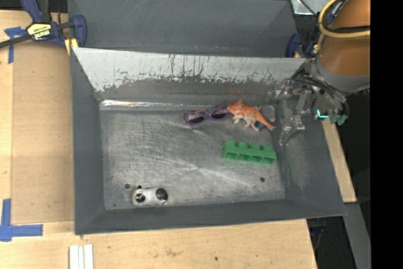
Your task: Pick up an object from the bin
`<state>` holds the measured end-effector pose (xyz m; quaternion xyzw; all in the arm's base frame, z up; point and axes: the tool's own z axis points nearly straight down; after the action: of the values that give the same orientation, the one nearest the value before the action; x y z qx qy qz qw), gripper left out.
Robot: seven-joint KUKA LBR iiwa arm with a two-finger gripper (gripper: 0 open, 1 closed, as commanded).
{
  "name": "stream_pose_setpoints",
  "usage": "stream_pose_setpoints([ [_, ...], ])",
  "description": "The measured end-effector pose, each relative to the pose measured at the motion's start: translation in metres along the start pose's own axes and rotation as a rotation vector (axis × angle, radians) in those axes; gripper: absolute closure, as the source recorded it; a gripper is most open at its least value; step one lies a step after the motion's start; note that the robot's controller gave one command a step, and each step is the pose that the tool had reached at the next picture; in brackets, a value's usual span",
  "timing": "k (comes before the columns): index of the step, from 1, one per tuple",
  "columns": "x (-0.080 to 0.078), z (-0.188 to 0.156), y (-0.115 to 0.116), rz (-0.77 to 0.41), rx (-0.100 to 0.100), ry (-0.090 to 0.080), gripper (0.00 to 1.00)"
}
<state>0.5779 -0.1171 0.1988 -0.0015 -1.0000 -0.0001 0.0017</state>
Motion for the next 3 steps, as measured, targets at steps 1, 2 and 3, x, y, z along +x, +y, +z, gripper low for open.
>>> stream_pose_setpoints([
  [1,-0.001,-0.002,0.0,-0.001,0.0,-0.003,0.0],
  [2,-0.011,-0.003,0.006,0.023,0.001,-0.009,0.0],
  [3,-0.017,0.041,0.012,0.083,0.001,-0.016,0.0],
])
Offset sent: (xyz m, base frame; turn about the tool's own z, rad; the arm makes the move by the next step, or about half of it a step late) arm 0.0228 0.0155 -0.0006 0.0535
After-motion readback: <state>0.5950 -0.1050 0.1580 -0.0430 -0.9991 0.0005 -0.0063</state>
